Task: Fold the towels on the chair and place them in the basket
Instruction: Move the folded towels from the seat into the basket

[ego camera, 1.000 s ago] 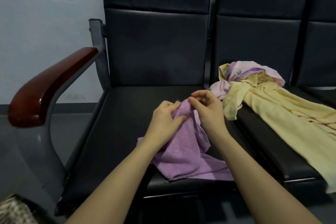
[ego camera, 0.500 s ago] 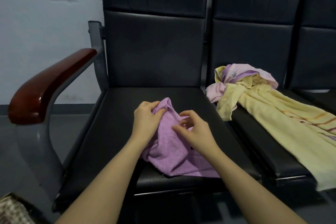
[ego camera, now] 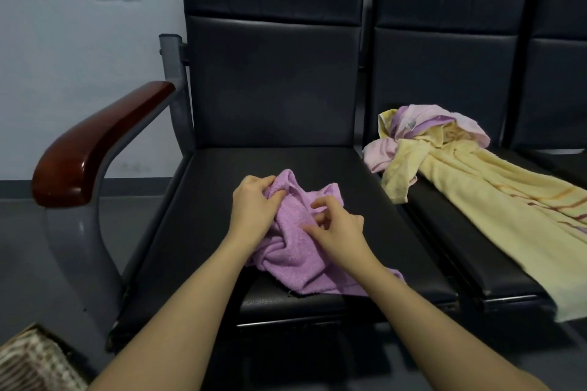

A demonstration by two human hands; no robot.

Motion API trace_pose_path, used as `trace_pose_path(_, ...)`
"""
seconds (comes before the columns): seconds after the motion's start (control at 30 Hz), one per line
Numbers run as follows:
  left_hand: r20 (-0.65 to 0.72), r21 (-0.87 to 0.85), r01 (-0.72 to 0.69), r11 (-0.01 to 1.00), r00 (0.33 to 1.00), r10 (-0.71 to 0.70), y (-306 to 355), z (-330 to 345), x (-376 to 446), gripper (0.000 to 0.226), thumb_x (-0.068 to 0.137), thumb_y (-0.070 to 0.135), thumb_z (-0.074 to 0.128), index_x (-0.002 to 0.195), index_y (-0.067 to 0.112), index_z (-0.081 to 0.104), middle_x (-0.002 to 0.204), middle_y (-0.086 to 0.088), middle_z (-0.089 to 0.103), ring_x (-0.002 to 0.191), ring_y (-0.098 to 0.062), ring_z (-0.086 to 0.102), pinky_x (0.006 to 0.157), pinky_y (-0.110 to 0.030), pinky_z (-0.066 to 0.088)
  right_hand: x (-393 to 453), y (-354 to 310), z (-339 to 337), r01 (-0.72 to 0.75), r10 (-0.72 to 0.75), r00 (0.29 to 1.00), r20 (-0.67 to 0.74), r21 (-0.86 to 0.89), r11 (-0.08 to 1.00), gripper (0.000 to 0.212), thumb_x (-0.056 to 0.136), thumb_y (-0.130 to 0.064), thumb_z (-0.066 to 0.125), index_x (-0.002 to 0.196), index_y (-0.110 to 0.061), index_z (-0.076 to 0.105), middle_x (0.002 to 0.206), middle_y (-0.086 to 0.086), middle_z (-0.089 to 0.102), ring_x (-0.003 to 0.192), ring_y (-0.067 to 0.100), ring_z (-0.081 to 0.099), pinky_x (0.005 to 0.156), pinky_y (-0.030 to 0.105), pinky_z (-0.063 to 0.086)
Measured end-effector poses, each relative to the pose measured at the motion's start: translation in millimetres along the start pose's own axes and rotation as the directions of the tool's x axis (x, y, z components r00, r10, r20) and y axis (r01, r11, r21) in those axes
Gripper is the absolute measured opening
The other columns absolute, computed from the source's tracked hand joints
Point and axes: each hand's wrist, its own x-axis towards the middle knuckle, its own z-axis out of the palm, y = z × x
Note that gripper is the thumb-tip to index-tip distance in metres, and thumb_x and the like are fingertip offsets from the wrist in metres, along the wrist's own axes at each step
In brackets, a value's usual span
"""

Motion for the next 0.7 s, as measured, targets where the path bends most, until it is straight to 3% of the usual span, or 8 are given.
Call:
trace_pose_path(0.07, 0.015, -0.087, 0.057, 0.995, 0.998, -0.056, 3.1, -3.8, 1.3, 0.040, 0.090, 0.024, 0.064, 0.128, 0.014, 0.058, 0.117, 0.000, 0.055, 0.100, -0.007, 0.050, 0.086, -0.021, 0.039, 1.9, -0.9, -5.1, -0.044, 0.047, 0.999, -0.024, 0.128, 0.991, 0.017, 0.086, -0.019, 0.068, 0.097, -0.028, 0.058, 0.079, -0.012, 0.061, 0.083, 0.009, 0.059, 0.092, 0.030, 0.036)
trace_pose_path(0.13, 0.035, -0.181, 0.084, 0.980, 0.996, -0.079, 7.5, -8.7, 3.1, 0.040, 0.092, 0.021, 0.061, 0.132, 0.016, 0.055, 0.123, 0.001, 0.053, 0.105, -0.006, 0.050, 0.090, -0.020, 0.041, 3.1, -4.9, -16.3, -0.054, 0.070, 0.996, -0.048, 0.273, 0.961, 0.011, 0.086, -0.012, 0.067, 0.094, -0.020, 0.068, 0.084, -0.008, 0.066, 0.085, 0.011, 0.063, 0.086, 0.027, 0.049)
trace_pose_path(0.23, 0.035, -0.260, 0.043, 0.965, 0.999, -0.036, 16.1, -17.6, 1.1, 0.041, 0.093, 0.010, 0.058, 0.133, 0.019, 0.054, 0.124, 0.005, 0.051, 0.108, -0.005, 0.052, 0.086, -0.012, 0.042, 3.6, -9.6, -37.2, -0.001, 0.044, 0.994, -0.103, 0.385, 0.923, 0.006, 0.087, -0.013, 0.068, 0.092, -0.014, 0.072, 0.086, -0.002, 0.070, 0.083, 0.010, 0.065, 0.075, 0.023, 0.051)
trace_pose_path(0.3, 0.031, -0.297, 0.023, 0.955, 0.999, -0.014, 22.4, -21.9, -1.6, 0.047, 0.091, 0.006, 0.059, 0.136, 0.021, 0.051, 0.121, 0.008, 0.053, 0.108, -0.006, 0.055, 0.087, -0.015, 0.044, 1.2, -12.3, -49.5, 0.046, 0.013, 0.991, -0.135, 0.421, 0.906, 0.005, 0.088, -0.015, 0.068, 0.091, -0.014, 0.071, 0.085, 0.000, 0.070, 0.082, 0.011, 0.066, 0.073, 0.022, 0.052)
trace_pose_path(0.4, 0.020, -0.380, 0.070, 0.922, 0.998, -0.067, 29.2, -27.2, -4.3, 0.057, 0.089, 0.009, 0.063, 0.141, 0.025, 0.043, 0.107, 0.007, 0.062, 0.096, -0.002, 0.060, 0.074, -0.013, 0.046, -3.7, -17.3, -63.5, 0.088, -0.004, 0.986, -0.167, 0.497, 0.863, 0.003, 0.090, -0.016, 0.065, 0.091, -0.017, 0.068, 0.085, -0.002, 0.070, 0.082, 0.009, 0.066, 0.071, 0.020, 0.054)
trace_pose_path(0.53, -0.073, -0.192, 0.060, 0.980, 0.995, -0.075, 25.7, -33.2, -7.0, 0.022, 0.088, 0.015, 0.066, 0.109, 0.019, 0.067, 0.098, 0.006, 0.066, 0.091, -0.003, 0.060, 0.071, -0.012, 0.044, -6.7, -21.1, -74.4, 0.084, 0.056, 0.981, -0.185, 0.666, 0.741, 0.016, 0.088, -0.008, 0.065, 0.103, -0.013, 0.064, 0.076, -0.007, 0.069, 0.076, 0.003, 0.066, 0.066, 0.012, 0.050)
trace_pose_path(0.6, -0.093, -0.135, 0.013, 0.991, 0.995, -0.026, 22.3, -33.3, -10.0, 0.010, 0.088, 0.016, 0.065, 0.096, 0.021, 0.068, 0.094, 0.006, 0.066, 0.087, -0.001, 0.058, 0.069, -0.011, 0.042, -7.9, -21.7, -76.8, 0.070, 0.086, 0.981, -0.174, 0.732, 0.677, 0.030, 0.086, 0.000, 0.064, 0.113, -0.013, 0.060, 0.070, -0.006, 0.067, 0.073, 0.004, 0.066, 0.067, 0.012, 0.050)
trace_pose_path(0.7, -0.111, -0.117, -0.031, 0.993, 0.994, 0.018, 19.9, -34.2, -12.7, 0.008, 0.090, 0.019, 0.063, 0.094, 0.025, 0.066, 0.089, 0.011, 0.063, 0.087, -0.001, 0.058, 0.070, -0.013, 0.043, -10.5, -22.6, -79.5, 0.053, 0.139, 0.975, -0.175, 0.785, 0.617, 0.034, 0.085, 0.004, 0.063, 0.112, -0.015, 0.064, 0.080, -0.002, 0.068, 0.076, 0.004, 0.066, 0.071, 0.017, 0.054)
